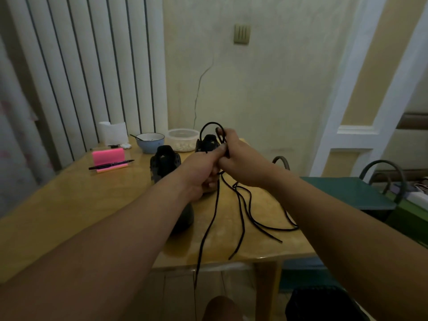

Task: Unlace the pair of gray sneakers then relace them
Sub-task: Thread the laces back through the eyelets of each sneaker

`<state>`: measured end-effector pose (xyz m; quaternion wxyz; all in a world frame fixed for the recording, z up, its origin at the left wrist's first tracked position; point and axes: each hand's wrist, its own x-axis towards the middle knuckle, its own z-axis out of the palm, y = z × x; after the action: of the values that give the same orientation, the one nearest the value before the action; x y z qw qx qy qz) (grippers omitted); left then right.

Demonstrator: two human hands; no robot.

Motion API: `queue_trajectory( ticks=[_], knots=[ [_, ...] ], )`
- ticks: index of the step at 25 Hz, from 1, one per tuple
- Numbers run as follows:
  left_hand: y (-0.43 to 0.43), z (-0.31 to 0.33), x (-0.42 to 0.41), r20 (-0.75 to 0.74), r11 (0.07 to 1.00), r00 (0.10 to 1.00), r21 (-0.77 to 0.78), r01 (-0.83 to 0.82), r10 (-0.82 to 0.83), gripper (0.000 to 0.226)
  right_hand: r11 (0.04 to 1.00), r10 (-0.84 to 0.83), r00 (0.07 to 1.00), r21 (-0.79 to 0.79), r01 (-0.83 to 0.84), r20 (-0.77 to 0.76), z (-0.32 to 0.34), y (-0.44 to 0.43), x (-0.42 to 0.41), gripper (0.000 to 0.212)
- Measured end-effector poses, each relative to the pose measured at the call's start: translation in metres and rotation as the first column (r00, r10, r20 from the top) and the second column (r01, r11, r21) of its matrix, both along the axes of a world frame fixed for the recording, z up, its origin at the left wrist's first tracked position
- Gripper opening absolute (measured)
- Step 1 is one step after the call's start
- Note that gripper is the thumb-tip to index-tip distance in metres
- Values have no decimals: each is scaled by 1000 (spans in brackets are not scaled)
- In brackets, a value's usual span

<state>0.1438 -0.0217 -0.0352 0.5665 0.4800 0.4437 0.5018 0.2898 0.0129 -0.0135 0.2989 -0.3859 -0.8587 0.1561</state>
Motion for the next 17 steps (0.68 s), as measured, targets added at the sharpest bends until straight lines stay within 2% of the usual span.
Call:
queue_trajectory(
  ticks=[2,4,7,8,10,13,15,17],
  knots=[
    [-3,-2,3,-47,997,997,42,-65,67,36,1000,4,1000,-26,-4,5,-3,0,-3,80],
    [-5,-3,6,-87,981,983,118,-153,164,28,998,13,1000,-59,-12,3,-4,1,-5,90],
    [-1,1,3,24,941,948,111,-318,318,18,992,-7,999,-122,2,-40,-9,2,-4,91],
    [1,2,-1,39,943,947,87,-322,320,20,990,-18,998,-140,10,-54,-11,2,-2,87],
    [0,1,-7,-49,968,970,93,-233,238,30,990,-38,997,-135,29,-63,-12,3,-1,80],
    [-9,-4,-4,-162,981,979,168,-100,127,22,994,-38,999,-106,34,-32,-10,7,-6,92],
    [-7,-4,-1,-123,962,974,223,-159,189,15,995,-27,1000,-97,26,-9,-9,7,-11,97],
    [-1,-6,1,-97,936,963,278,-217,252,11,997,-16,1000,-79,16,-2,-9,7,-13,93]
  ],
)
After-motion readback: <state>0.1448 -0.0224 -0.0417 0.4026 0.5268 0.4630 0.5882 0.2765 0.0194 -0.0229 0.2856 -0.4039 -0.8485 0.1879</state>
